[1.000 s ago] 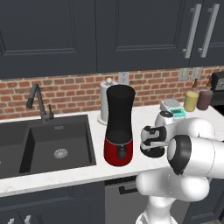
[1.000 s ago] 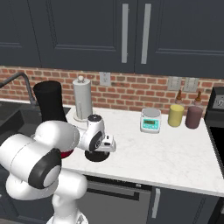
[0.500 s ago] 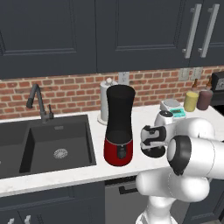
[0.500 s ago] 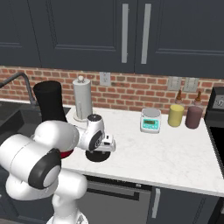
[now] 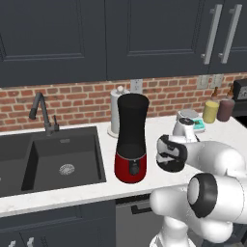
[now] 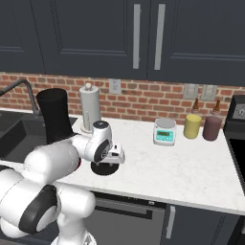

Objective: Close the lid blender by securely placing the lid on top.

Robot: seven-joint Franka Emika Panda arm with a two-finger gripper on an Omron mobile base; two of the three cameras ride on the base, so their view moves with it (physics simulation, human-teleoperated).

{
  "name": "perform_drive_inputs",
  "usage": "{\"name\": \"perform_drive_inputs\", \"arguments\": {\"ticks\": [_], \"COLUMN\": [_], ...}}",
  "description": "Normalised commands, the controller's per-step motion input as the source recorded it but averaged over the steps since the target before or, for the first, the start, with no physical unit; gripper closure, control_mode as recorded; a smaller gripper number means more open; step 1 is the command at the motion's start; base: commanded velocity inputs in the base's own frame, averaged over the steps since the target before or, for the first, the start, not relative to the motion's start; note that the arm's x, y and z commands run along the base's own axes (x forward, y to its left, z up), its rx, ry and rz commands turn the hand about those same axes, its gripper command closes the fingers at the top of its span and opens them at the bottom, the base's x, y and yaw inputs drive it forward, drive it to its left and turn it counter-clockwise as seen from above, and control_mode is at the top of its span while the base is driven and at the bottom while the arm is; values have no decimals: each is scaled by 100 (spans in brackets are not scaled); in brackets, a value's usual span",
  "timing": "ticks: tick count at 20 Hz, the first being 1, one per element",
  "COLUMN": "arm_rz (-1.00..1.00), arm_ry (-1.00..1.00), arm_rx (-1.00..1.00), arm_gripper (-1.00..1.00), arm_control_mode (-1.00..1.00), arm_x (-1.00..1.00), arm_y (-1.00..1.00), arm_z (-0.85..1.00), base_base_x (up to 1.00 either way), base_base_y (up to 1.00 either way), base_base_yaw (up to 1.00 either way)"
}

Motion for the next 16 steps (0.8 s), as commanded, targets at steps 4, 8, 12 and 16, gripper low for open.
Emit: {"name": "perform_drive_inputs", "arguments": {"ticks": [4, 8, 12, 16], "arm_rz": [0, 0, 0, 0], "arm_ry": [-2, 0, 0, 0], "arm_rx": [0, 0, 0, 0], "arm_gripper": [100, 100, 100, 100], "arm_control_mode": [-100, -100, -100, -100], "arm_x": [-32, -24, -22, -19], "arm_y": [0, 0, 0, 0], "arm_z": [84, 90, 84, 91], "base_base_x": [0, 0, 0, 0], "base_base_y": [0, 0, 0, 0], "base_base_yaw": [0, 0, 0, 0]}}
